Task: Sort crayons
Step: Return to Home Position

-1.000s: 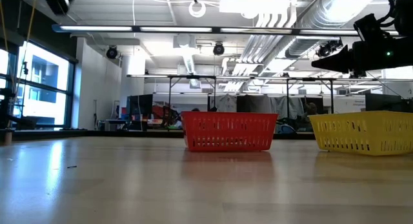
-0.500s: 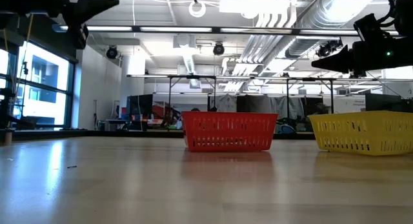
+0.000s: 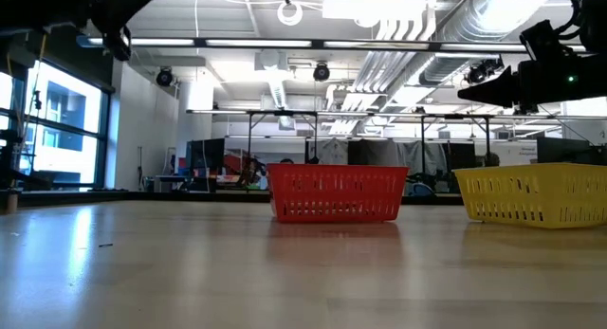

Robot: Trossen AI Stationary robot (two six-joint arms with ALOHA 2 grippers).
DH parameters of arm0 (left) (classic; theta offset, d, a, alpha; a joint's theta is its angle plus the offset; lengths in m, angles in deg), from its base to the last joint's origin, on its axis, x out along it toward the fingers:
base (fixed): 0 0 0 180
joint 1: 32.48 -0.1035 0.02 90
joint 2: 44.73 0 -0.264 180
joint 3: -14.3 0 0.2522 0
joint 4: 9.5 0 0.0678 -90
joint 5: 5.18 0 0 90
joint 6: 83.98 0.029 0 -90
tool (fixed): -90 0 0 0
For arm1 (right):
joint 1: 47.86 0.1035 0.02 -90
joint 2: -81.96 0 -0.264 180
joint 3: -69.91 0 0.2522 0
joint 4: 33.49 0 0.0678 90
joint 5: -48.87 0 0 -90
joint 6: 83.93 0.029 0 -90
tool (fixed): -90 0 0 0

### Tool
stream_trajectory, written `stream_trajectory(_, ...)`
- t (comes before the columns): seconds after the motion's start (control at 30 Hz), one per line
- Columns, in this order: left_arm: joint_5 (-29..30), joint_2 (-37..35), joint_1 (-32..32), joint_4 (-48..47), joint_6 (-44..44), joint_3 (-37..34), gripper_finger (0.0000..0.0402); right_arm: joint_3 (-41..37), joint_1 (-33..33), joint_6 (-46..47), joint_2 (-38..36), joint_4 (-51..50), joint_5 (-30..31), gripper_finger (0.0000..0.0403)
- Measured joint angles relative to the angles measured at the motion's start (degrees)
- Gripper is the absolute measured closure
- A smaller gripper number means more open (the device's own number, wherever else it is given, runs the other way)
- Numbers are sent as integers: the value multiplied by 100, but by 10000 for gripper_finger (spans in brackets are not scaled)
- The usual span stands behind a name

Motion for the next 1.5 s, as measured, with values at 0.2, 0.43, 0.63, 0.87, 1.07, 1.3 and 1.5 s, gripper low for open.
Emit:
stream_trajectory(0.2, -116, -614, -375, 130, -133, -481, 302, 0, 0, 0, 0, 0, 1, 291)
stream_trajectory(0.43, -975, -1346, -746, -252, 583, -494, 302, 0, 0, 0, 0, 0, 2, 291)
stream_trajectory(0.63, -1249, -2076, -1082, -977, 900, -492, 302, 0, 0, 0, 0, 0, 0, 291)
stream_trajectory(0.87, -1248, -2931, -1569, -1983, 711, -492, 302, 0, 0, 0, 0, 0, 1, 291)
stream_trajectory(1.07, -1249, -2931, -1768, -2280, 847, -486, 302, 0, 0, 0, 0, 0, 2, 291)
stream_trajectory(1.3, -1246, -2930, -1957, -3006, 636, -487, 302, 0, 0, 0, 0, 0, 2, 291)
stream_trajectory(1.5, -1246, -2930, -2208, -3357, 590, -487, 302, 0, 0, 0, 0, 0, 2, 291)
